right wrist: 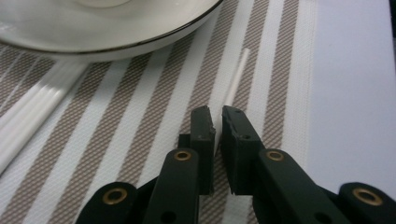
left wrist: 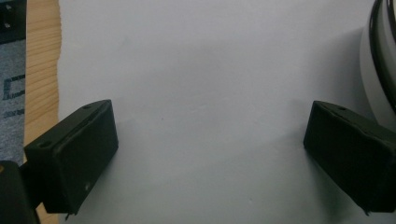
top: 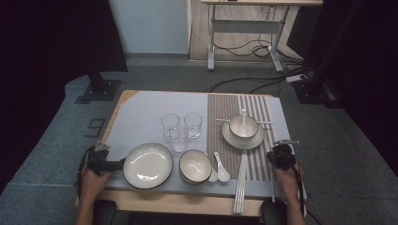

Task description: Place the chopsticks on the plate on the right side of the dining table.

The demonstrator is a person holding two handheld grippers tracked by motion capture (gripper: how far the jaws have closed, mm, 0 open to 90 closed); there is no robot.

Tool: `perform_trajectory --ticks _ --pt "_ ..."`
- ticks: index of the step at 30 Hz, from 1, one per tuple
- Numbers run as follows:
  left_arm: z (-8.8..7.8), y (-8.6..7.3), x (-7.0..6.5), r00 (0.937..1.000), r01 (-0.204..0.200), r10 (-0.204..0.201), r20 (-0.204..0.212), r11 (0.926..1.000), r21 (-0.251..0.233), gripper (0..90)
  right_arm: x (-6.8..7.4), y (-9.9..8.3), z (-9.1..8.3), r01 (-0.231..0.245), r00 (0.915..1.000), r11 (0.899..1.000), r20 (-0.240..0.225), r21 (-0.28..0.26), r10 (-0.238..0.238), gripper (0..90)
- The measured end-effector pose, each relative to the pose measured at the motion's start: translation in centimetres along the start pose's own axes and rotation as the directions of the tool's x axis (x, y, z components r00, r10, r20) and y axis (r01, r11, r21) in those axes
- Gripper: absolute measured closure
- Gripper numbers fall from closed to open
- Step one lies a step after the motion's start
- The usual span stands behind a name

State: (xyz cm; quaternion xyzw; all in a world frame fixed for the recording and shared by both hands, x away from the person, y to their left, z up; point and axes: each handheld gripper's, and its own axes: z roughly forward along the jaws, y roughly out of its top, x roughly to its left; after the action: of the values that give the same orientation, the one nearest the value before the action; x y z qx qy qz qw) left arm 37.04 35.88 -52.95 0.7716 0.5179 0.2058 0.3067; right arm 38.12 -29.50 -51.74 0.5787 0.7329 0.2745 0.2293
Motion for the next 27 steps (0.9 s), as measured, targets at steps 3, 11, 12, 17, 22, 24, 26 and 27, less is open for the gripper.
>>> perform_trajectory --ticks 3,11,12,17,22,24,26,27 --pt "0.0 0.0 0.0 1.0 0.0 0.0 0.0 1.0 0.0 2.7 -0.5 0.2 0.3 -0.02 0.9996 1.0 -0.021 -0.002 0.02 83.0" --pt "0.0 0.0 0.0 1.0 0.0 0.0 0.0 1.0 0.001 2.7 -0.6 0.1 -0.7 0.004 1.0 1.0 0.001 0.008 -0.004 56.8" --pt "0.0 0.0 0.0 1.0 0.0 0.0 0.0 1.0 0.0 2.6 -0.5 -0.1 -1.0 0.009 1.0 1.0 -0.001 0.01 -0.009 54.7" --pt "0.0 0.0 0.0 1.0 0.0 0.0 0.0 1.0 0.0 2.7 0.2 -1.3 -2.6 0.031 0.9995 0.999 0.0 0.021 -0.031 47.2" --pt "0.0 0.0 0.0 1.0 0.0 0.0 0.0 1.0 0.0 2.6 0.7 -2.9 -3.1 0.052 0.9983 0.998 -0.028 0.035 -0.051 65.2" --pt "0.0 0.0 0.0 1.0 0.0 0.0 0.0 1.0 0.0 2.6 0.6 -3.0 -3.2 0.047 0.9984 0.998 -0.033 0.034 -0.046 74.4" --pt "0.0 0.0 0.0 1.0 0.0 0.0 0.0 1.0 0.0 2.7 0.4 -3.0 -3.2 0.042 0.9978 0.999 -0.052 0.034 -0.04 80.4" --pt "0.0 0.0 0.0 1.0 0.0 0.0 0.0 1.0 0.0 2.7 0.2 -2.9 -3.0 0.03 0.9975 0.999 -0.064 0.033 -0.028 81.1"
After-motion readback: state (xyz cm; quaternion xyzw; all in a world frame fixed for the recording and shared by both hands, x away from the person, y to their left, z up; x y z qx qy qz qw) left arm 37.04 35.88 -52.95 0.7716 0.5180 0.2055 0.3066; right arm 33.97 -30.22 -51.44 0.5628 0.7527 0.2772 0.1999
